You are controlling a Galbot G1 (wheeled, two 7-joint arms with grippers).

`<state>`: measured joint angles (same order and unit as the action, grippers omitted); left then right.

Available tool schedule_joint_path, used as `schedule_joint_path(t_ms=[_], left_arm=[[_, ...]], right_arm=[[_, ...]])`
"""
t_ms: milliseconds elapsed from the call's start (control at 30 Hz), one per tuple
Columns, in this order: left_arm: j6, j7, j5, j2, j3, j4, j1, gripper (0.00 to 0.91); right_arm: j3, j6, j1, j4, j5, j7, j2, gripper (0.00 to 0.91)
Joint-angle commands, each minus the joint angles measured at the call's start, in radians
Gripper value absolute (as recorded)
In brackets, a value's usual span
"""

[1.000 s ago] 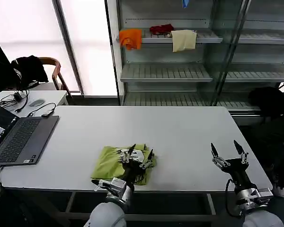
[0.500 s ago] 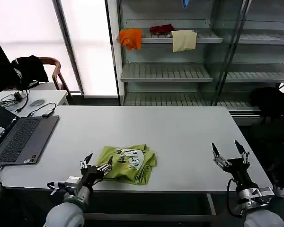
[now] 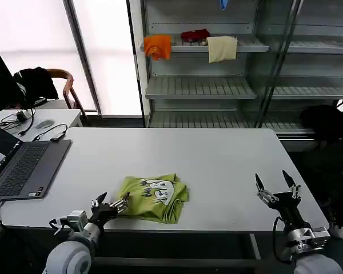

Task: Fold and organize the clothes.

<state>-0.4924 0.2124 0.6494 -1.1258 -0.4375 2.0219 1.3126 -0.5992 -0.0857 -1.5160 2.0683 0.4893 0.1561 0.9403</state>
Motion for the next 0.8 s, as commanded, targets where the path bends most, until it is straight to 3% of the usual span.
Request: schedule_joint_path(t_ms=[33, 267, 367, 433, 467, 533, 567, 600, 800], left_arm=[[-0.027, -0.057, 0.117, -0.013, -0.016, -0.058, -0.06, 0.907], [-0.022, -0.072, 0.09, -0.035, 0.004, -0.079, -0.065, 0.907], [-0.015, -0.076, 0.076, -0.033, 0.007, -0.089, -0.063, 0.816], [-0.013, -0.077, 0.075, -0.032, 0.006, -0.093, -0.062, 0.584], [-0.011, -0.078, 0.073, -0.032, 0.007, -0.095, -0.06, 0.544], [-0.007, -0.079, 0.072, -0.033, 0.008, -0.093, -0.052, 0.312], [-0.005, -0.08, 0.071, -0.034, 0.01, -0.092, -0.049, 0.131], [-0.001, -0.08, 0.068, -0.037, 0.015, -0.089, -0.043, 0.01], [0.024, -0.087, 0.048, -0.056, 0.041, -0.061, -0.03, 0.0]], right_arm=[[0.002, 0.001, 0.001, 0.002, -0.008, 0.002, -0.001, 0.907], [-0.003, 0.001, -0.004, 0.005, -0.009, 0.002, -0.001, 0.907], [-0.003, 0.0, -0.005, 0.005, -0.009, 0.002, -0.001, 0.907], [-0.002, 0.0, -0.004, 0.006, -0.009, 0.002, 0.0, 0.907], [-0.001, 0.0, -0.003, 0.006, -0.01, 0.002, 0.0, 0.907], [0.0, 0.0, 0.0, 0.006, -0.009, 0.002, 0.0, 0.907], [0.0, 0.0, 0.001, 0.005, -0.009, 0.002, 0.0, 0.907], [0.001, 0.001, 0.004, 0.005, -0.009, 0.002, 0.0, 0.907], [0.008, 0.002, 0.011, 0.002, -0.009, 0.003, 0.002, 0.907]])
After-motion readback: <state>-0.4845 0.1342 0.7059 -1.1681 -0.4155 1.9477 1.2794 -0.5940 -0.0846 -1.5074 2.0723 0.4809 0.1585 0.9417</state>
